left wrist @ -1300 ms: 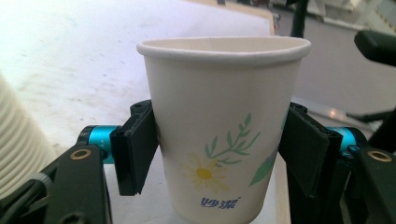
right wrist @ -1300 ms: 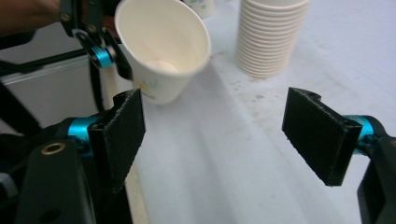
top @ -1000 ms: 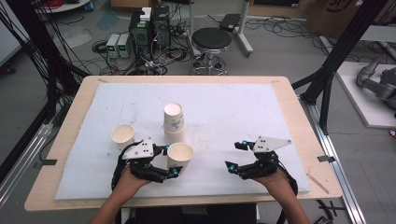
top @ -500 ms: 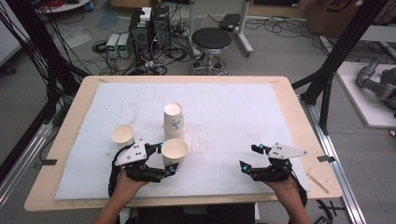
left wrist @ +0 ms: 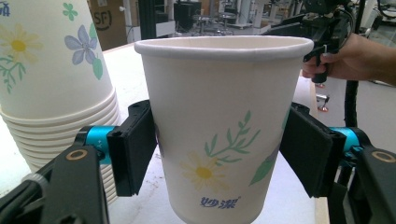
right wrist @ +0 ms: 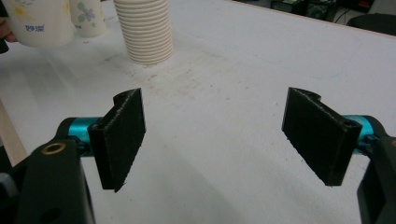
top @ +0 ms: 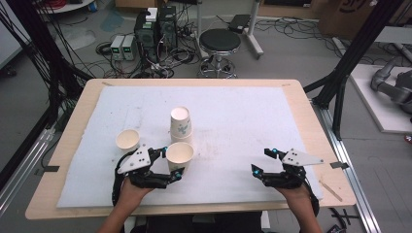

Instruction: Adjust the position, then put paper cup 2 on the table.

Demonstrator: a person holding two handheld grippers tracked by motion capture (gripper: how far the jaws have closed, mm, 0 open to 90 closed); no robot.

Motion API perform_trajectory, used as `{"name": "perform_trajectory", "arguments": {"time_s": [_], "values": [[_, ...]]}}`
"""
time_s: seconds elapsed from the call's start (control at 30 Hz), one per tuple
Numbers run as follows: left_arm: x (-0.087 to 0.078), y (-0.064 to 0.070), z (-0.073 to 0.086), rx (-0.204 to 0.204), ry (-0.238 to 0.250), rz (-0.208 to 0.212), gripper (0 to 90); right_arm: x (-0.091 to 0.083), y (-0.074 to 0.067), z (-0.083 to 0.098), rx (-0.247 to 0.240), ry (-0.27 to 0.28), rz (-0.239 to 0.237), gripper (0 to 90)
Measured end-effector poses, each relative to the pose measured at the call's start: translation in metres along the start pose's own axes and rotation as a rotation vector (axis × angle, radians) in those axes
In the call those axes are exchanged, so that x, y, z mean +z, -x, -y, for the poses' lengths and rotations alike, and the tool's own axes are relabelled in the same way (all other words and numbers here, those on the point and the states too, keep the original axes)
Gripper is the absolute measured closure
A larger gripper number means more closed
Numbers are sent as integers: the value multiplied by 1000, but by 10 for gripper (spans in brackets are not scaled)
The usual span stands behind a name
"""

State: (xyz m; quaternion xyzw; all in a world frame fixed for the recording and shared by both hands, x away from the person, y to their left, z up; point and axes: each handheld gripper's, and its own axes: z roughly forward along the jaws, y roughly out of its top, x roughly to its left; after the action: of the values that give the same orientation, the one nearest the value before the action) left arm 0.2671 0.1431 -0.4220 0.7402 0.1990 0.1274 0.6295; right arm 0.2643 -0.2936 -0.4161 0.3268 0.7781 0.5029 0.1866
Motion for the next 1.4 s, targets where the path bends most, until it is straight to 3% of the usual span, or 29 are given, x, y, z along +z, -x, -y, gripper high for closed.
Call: {"name": "perform_trajectory", "arguments": {"time_s": [0.5,0.8,1.13,1.4], "values": [[3,1,0,4,5,6,301,-4,1,2,0,11,10,221],[12,2,1,-4,-4,30,301,-6,1,3,7,9,15,233],[47,2,-7,-10,-11,69,301,-8,1,2,2,11,15,232],[87,4,-7,-27,-22,59,301,-11,4,2,10,13,30,223]]}}
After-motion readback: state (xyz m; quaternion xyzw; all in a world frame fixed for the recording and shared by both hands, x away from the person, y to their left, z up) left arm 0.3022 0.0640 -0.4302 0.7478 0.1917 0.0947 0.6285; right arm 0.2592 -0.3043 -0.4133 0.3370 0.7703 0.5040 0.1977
